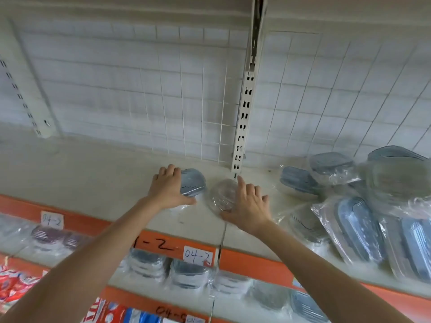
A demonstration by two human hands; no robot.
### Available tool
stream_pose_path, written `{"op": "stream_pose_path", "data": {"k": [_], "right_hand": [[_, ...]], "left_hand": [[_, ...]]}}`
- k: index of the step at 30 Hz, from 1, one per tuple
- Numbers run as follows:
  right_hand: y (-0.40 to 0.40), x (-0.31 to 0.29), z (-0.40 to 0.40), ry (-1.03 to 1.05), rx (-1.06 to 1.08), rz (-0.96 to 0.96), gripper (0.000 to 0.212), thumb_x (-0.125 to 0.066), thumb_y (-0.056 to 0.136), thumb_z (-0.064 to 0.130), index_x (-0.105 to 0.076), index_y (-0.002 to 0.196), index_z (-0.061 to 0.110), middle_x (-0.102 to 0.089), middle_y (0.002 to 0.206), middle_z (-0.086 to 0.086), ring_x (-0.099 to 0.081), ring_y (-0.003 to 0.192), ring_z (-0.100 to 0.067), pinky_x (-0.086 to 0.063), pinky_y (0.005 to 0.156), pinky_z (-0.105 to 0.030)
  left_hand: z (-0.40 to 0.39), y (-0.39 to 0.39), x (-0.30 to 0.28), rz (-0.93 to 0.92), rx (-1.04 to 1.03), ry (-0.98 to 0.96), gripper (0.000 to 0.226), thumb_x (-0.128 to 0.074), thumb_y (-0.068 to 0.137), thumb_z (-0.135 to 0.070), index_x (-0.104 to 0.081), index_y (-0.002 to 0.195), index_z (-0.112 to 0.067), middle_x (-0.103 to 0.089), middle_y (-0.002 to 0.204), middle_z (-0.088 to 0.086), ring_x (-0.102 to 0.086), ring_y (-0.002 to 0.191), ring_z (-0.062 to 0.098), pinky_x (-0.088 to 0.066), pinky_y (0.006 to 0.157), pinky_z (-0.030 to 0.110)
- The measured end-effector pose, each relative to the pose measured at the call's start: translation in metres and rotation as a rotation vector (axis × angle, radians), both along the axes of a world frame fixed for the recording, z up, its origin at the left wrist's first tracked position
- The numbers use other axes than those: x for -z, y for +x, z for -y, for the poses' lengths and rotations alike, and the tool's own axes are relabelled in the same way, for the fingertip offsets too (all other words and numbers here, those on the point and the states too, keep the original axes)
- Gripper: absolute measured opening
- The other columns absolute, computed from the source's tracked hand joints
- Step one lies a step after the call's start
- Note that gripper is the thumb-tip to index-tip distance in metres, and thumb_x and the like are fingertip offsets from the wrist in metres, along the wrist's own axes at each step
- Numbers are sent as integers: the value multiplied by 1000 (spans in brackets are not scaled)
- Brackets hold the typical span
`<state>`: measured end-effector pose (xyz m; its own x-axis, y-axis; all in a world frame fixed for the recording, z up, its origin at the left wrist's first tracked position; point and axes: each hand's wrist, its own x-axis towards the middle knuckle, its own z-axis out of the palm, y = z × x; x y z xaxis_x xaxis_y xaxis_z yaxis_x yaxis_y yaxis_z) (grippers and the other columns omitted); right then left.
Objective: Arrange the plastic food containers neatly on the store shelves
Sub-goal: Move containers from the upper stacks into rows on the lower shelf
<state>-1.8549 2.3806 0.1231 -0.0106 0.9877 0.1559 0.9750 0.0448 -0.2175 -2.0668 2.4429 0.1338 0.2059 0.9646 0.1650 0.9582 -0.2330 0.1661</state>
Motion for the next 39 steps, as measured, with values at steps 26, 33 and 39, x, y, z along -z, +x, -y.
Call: {"op": "stream_pose_path", "data": {"k": [26, 33, 39], "right_hand": [[59, 11, 170, 293, -669, 140, 91, -70, 62, 40, -39, 141, 7, -49, 129, -9, -47, 117, -29, -36, 94, -42], [88, 37, 213, 334, -560, 164, 91, -80, 47, 39, -55, 127, 3, -58, 116, -11, -57, 103, -30, -41, 87, -41], [128, 83, 278, 35, -409, 172, 92, -61, 78, 49, -15, 150, 15, -29, 143, -1, -27, 131, -23, -23, 102, -37]], "left_hand": [[265, 36, 34, 10, -419, 221, 88, -83, 58, -48, -44, 126, -9, -41, 125, 11, -37, 117, 29, -32, 94, 38], [284, 65, 65, -56, -326, 83, 89, -76, 63, -57, -36, 130, -15, -36, 129, 4, -34, 119, 22, -31, 98, 33], [329, 85, 100, -72, -205, 16, 94, -76, 64, -58, -34, 136, -13, -37, 132, 5, -34, 123, 24, -30, 100, 34]]}}
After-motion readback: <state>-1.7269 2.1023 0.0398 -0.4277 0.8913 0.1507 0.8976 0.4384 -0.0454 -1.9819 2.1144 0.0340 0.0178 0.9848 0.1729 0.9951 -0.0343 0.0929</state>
